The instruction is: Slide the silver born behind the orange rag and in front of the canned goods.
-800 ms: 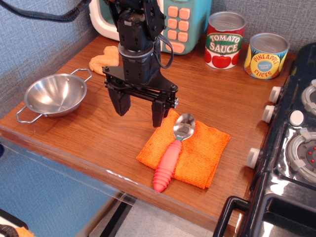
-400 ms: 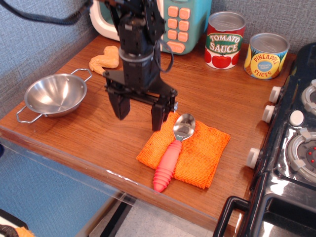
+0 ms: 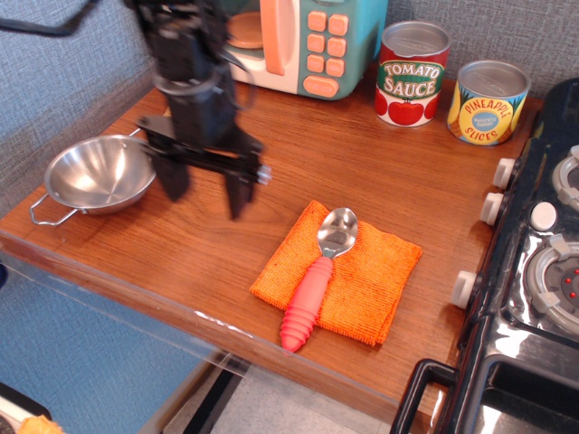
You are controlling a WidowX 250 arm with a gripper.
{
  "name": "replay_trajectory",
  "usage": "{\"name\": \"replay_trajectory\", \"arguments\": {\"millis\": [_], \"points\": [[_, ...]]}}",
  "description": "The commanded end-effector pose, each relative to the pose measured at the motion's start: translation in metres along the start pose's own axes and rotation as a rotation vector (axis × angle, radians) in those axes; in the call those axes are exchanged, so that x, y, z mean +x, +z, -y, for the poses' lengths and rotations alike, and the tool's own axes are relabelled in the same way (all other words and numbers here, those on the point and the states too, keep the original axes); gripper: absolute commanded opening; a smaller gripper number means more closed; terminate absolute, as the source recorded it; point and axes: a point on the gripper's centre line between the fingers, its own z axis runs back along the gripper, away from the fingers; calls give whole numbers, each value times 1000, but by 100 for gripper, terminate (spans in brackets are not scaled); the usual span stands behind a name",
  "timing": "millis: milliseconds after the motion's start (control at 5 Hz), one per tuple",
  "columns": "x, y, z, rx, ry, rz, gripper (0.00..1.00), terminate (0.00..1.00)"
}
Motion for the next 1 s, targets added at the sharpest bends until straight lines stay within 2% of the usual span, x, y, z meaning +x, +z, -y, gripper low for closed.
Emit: {"name": "replay_trajectory", "arguments": {"millis": [0,200,600,800], "points": [[10,9,-67,52,-4,30,100,0],[13,-6,-72,60,-13,-3,100,0],[22,-32,-61,90,-12,-59,100,0],[24,-35,-59,91,-6,-59,0,0]]}}
